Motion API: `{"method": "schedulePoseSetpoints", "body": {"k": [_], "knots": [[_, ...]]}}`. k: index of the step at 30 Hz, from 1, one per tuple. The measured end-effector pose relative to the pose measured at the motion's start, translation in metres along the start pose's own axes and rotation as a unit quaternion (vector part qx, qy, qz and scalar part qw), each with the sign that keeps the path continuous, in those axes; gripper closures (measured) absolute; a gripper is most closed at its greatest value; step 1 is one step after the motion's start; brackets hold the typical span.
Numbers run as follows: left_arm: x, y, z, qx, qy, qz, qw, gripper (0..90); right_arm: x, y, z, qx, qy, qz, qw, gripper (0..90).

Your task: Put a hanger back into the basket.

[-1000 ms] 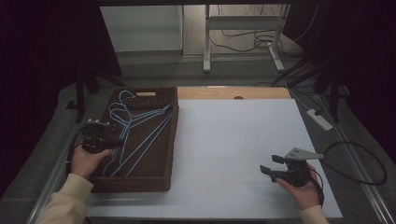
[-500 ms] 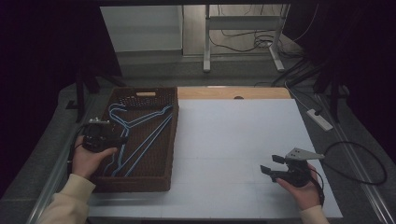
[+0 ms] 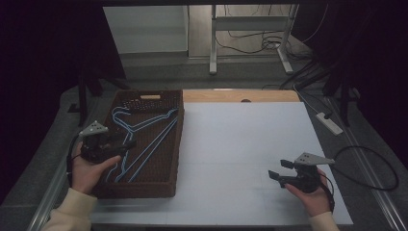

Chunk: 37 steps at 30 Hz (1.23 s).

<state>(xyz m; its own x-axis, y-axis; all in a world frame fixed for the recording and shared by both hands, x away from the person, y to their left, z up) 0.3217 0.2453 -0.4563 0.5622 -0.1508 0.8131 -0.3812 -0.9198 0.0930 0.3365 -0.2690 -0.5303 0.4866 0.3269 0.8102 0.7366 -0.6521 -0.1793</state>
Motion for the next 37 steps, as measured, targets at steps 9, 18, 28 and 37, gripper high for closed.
{"method": "schedulePoseSetpoints", "body": {"k": [9,18,28,37], "knots": [[-0.01,0.041,-0.01,-0.037,0.035,0.024,0.9984,32.0,0.001,0.001,-0.004,0.0,0.007,0.0,1.0,30.1],[-0.029,0.06,-0.008,-0.042,0.049,0.037,0.9972,31.5,0.004,0.003,-0.01,0.0,0.017,0.0,0.9999,30.0],[-0.043,0.066,-0.003,-0.043,0.051,0.042,0.9969,30.6,0.008,0.003,-0.013,0.006,0.023,-0.005,0.9997,30.1],[-0.044,0.067,-0.003,-0.041,0.052,0.047,0.9967,30.6,0.011,0.002,-0.013,0.009,0.026,-0.01,0.9996,30.1]]}}
Point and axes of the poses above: each handheld gripper's, and its own axes: z roughly forward along the jaws, x roughly out of its top, y roughly to its right, the point moved 7 cm from there along z, roughly forward along the jaws, and after that the axes turned 8 degrees about x, right-handed, at the moved point
